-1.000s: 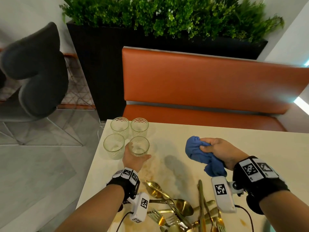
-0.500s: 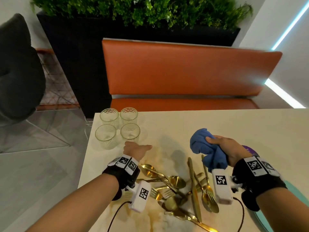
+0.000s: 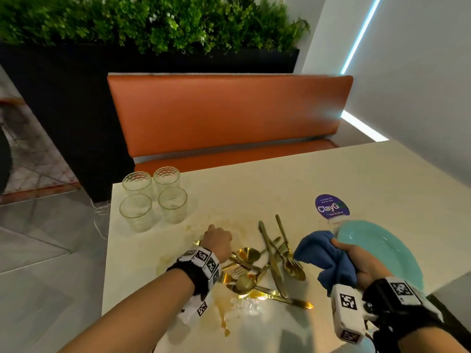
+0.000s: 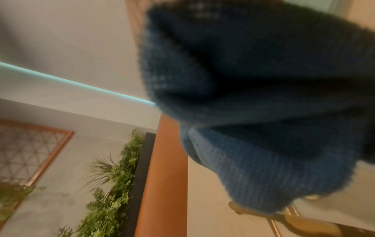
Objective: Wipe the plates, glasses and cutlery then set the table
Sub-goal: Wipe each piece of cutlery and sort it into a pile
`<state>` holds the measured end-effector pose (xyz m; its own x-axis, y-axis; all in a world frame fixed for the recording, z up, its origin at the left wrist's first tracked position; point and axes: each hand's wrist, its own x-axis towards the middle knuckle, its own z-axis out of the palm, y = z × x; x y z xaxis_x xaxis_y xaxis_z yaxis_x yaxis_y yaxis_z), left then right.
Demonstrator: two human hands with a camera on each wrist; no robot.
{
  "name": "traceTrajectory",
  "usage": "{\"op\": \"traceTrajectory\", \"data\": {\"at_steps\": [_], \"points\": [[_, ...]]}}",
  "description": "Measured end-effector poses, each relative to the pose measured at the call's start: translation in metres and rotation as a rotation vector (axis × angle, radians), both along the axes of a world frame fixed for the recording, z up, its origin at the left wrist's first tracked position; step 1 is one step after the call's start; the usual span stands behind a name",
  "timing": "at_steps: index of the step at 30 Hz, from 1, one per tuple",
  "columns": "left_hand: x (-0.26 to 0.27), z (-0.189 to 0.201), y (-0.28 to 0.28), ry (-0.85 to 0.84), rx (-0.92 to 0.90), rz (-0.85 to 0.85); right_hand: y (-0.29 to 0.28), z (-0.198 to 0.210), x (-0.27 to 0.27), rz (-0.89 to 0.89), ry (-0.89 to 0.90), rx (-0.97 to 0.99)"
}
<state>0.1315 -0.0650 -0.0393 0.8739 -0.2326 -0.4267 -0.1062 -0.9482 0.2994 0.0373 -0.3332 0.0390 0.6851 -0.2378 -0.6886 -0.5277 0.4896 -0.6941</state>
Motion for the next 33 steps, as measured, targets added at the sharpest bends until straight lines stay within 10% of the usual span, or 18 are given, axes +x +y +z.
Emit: {"op": "traceTrajectory", "data": {"at_steps": [12,23,29,33], "points": [[0.003,-0.013,-0.004,-0.098,0.257,-0.219,-0.037,-0.041,-0.017,0.098,0.172,0.214],[-0.029,0.037,-0.044,0.185,-0.614,0.383,0.021,-0.006,0.042,0.220,-0.229,-0.148],[-0.049,0.075,-0.069,0.022,-0.541,0.313,0.060,-0.022,0.054,1.010,-0.435,-1.379],[-0.059,0.078,-0.046,-0.058,-0.425,0.236,0.058,-0.036,0.054,1.132,-0.478,-1.526]]}}
